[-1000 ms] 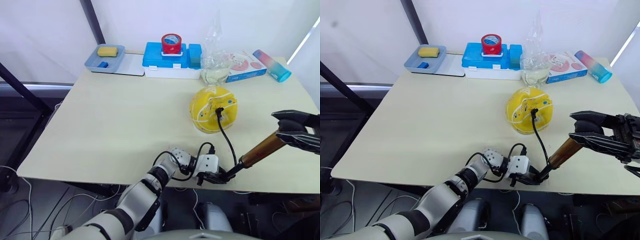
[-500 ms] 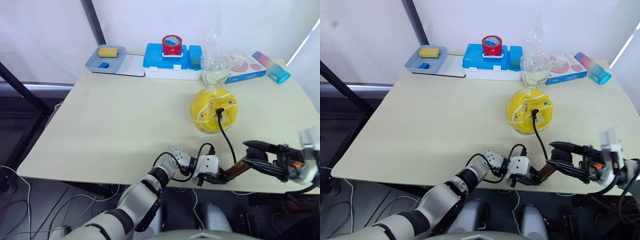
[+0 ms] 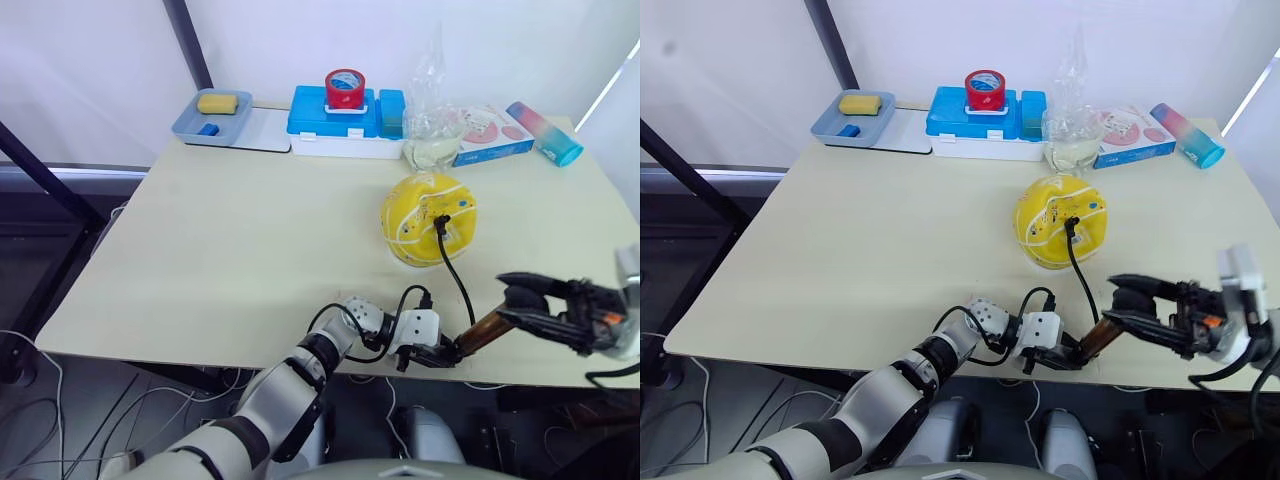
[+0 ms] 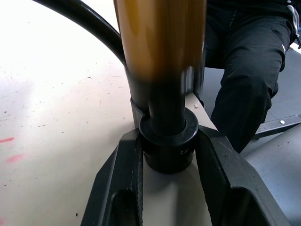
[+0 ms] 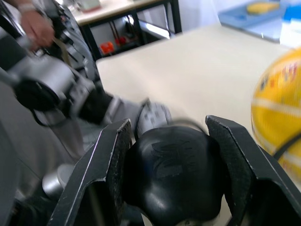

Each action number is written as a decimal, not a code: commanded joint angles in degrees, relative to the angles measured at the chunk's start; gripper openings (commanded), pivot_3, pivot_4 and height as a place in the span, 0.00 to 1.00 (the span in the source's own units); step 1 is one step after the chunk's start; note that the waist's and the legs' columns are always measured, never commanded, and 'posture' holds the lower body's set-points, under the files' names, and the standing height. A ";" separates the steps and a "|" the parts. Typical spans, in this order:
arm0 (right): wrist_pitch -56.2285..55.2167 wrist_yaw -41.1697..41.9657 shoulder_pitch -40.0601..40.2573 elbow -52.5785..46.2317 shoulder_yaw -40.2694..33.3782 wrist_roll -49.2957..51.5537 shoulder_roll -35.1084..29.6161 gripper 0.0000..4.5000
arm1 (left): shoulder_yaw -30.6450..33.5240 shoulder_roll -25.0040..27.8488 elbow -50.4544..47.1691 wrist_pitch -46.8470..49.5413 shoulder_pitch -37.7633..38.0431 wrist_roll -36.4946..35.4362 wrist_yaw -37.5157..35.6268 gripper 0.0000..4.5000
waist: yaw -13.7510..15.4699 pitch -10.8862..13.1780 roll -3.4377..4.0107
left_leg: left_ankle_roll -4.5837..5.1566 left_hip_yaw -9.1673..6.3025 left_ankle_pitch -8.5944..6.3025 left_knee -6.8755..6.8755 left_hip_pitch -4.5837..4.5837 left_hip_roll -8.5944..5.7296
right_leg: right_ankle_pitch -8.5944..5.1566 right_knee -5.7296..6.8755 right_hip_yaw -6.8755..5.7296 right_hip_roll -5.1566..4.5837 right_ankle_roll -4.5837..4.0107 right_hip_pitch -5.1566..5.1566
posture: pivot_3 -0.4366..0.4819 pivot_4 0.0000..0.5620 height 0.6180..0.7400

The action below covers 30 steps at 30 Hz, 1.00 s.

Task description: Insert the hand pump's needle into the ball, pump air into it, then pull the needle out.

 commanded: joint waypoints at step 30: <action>-8.06 1.23 2.68 3.08 9.98 -14.75 5.90 0.45 | -2.09 0.40 2.60 1.02 0.84 4.00 1.18 0.24 | -0.14 -0.04 -0.08 | 0.01 -0.01 0.00 -0.04 0.02 0.02 | -0.01 -0.03 0.01 0.07 0.01 0.00 | 0.48 0.27 1.00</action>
